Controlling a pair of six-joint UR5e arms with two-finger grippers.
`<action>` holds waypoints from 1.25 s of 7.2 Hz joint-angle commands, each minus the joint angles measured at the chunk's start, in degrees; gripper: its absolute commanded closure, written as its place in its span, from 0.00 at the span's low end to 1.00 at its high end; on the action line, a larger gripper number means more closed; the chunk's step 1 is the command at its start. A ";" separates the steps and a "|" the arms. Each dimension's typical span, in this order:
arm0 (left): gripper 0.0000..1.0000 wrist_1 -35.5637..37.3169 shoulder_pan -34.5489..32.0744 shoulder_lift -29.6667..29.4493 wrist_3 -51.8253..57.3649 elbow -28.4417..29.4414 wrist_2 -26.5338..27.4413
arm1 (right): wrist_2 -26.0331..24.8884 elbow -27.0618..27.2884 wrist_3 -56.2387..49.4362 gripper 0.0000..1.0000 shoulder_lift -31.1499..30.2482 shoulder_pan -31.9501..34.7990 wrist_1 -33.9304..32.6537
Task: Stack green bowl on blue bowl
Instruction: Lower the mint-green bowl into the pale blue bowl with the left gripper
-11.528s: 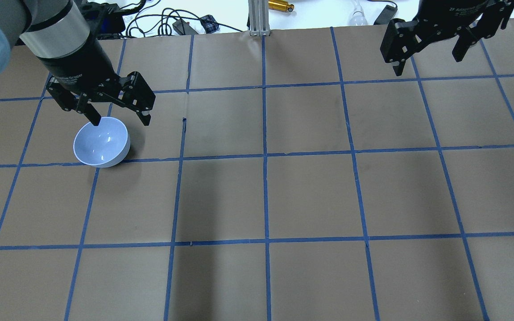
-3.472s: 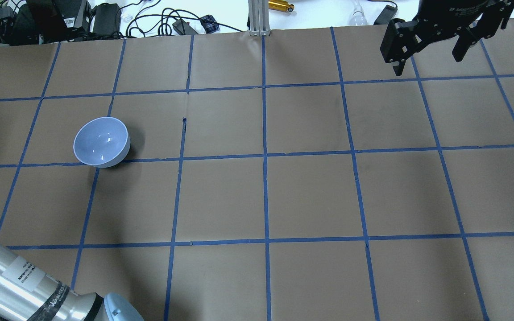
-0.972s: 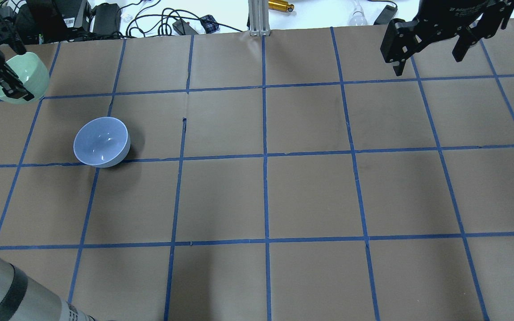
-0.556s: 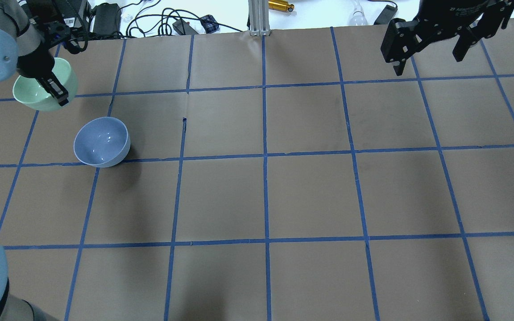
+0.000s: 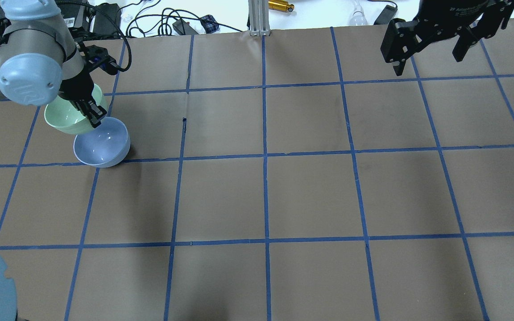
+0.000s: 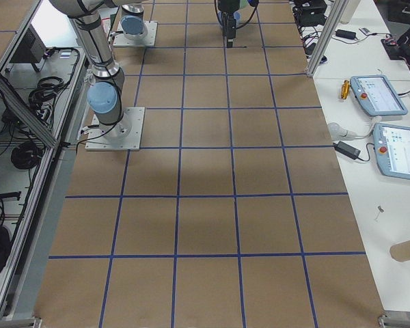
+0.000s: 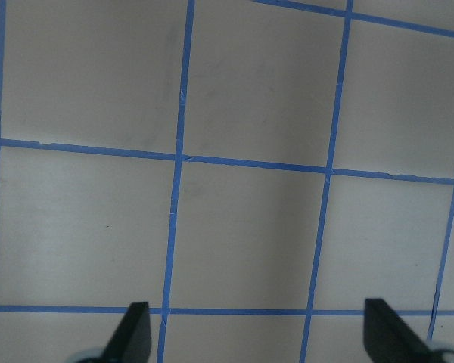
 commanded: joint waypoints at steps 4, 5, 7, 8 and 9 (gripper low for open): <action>1.00 1.77 -0.20 1.77 -2.42 -6.96 -0.23 | 0.00 0.00 0.00 0.00 0.00 -0.02 0.00; 1.00 1.86 -0.20 1.77 -2.33 -6.96 -0.32 | 0.00 0.00 0.00 0.00 0.00 0.06 0.00; 0.00 1.34 -0.20 2.29 -2.51 -6.61 -0.67 | 0.00 0.00 0.00 0.00 0.00 -0.02 0.00; 0.00 0.98 -0.29 3.17 -2.51 -6.44 -0.76 | 0.00 0.00 0.00 0.00 0.00 -0.02 0.00; 0.00 0.89 -0.29 4.13 -2.59 -5.74 -1.19 | 0.00 0.00 0.00 0.00 0.00 0.06 0.00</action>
